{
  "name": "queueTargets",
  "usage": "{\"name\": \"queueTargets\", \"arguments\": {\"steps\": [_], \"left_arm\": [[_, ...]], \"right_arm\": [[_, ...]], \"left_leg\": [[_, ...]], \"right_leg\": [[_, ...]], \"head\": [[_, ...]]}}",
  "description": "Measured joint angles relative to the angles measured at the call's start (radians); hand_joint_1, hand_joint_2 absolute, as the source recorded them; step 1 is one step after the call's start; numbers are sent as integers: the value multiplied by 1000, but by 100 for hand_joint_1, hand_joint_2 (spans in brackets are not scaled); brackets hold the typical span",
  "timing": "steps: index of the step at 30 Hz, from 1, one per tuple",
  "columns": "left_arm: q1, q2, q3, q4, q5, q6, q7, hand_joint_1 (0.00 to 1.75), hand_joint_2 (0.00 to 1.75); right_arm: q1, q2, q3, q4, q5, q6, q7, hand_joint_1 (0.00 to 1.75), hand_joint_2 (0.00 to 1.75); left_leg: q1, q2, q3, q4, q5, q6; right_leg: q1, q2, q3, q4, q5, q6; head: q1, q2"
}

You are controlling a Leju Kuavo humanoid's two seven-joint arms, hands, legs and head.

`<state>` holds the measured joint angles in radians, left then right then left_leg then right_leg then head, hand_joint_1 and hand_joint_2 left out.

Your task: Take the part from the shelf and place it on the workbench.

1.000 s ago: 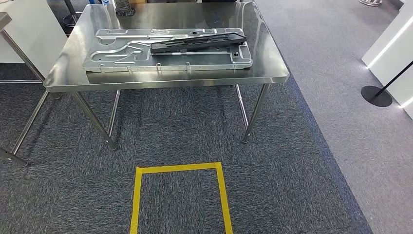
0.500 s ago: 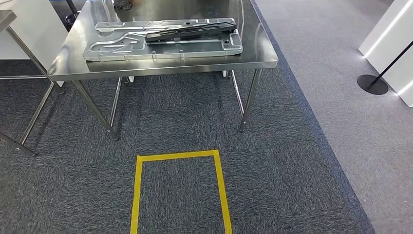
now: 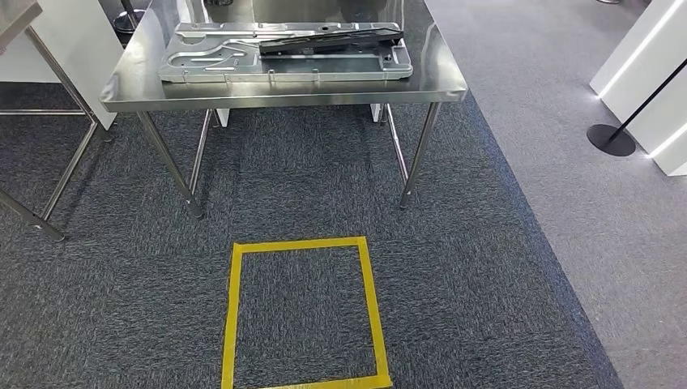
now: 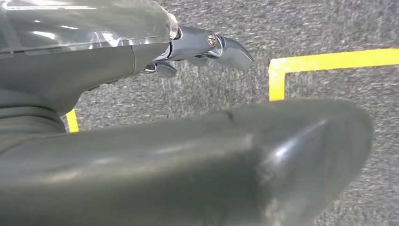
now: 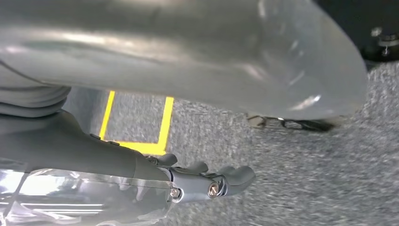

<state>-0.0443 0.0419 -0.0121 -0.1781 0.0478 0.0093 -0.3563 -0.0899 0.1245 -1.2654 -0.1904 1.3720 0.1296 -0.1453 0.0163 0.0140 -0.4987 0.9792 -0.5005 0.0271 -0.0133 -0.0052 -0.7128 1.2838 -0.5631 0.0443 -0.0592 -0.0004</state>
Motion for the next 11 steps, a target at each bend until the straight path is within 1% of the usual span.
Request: {"name": "queueTargets", "arguments": {"steps": [1, 2, 3, 4, 5, 7, 8, 9, 10, 11], "left_arm": [[-2, 0, 0, 0, 1, 0, 2, 0, 0], [-4, -1, 0, 0, 2, 0, 4, 0, 0], [-6, -3, 0, 0, 3, 0, 5, 0, 0], [-9, -4, 0, 0, 4, 0, 6, 0, 0], [-11, -6, 0, 0, 4, 0, 6, 0, 0], [-14, -8, 1, 0, 5, 0, 6, 0, 0], [-15, -9, 1, 0, 5, 0, 6, 0, 0], [-14, -10, 1, 0, 5, 0, 6, 0, 0], [-14, -10, 2, 0, 5, 1, 7, 0, 0], [-13, -11, 2, 0, 5, 1, 7, 0, 0]], "right_arm": [[1, -1, -5, 0, -8, 0, 10, 0, 0], [0, -2, -10, 0, -14, -2, 22, 0, 0], [-1, -4, -15, 0, -20, -4, 35, 0, 0], [-1, -6, -20, 0, -25, -6, 45, 0, 0], [-2, -8, -24, 0, -30, -7, 54, 0, 44], [-2, -10, -32, 0, -35, -10, 64, 0, 131], [-1, -10, -35, 0, -35, -12, 68, 0, 175], [-1, -10, -37, 0, -35, -16, 72, 0, 175], [-1, -10, -40, 0, -35, -20, 76, 0, 175], [-1, -10, -41, 0, -36, -23, 78, 0, 175]], "left_leg": [[0, -1, -3, 0, 4, -2], [0, -1, -5, 1, 7, -4], [-2, -2, -6, 2, 9, -7], [-3, -2, -9, 3, 10, -11], [-4, -1, -12, 4, 12, -16], [-4, 0, -17, 3, 16, -27], [-3, -1, -18, 5, 14, -32], [-3, -2, -23, 17, 3, -36], [-3, -3, -36, 48, -19, -40], [-3, -4, -42, 64, -32, -41]], "right_leg": [[0, 0, 36, -48, 21, -3], [2, 0, 86, -123, 51, -9], [5, 1, 133, -198, 72, -16], [8, 1, 167, -257, 86, -23], [11, 1, 184, -291, 90, -28], [15, 1, 183, -304, 88, -36], [13, 0, 183, -308, 91, -41], [10, -1, 185, -314, 94, -48], [8, -2, 186, -320, 99, -54], [6, -3, 187, -324, 101, -58]], "head": [[0, 0], [0, 0], [0, 0], [0, 0], [0, 0], [0, 0], [0, 0], [0, 0], [0, 0], [0, 0]]}}
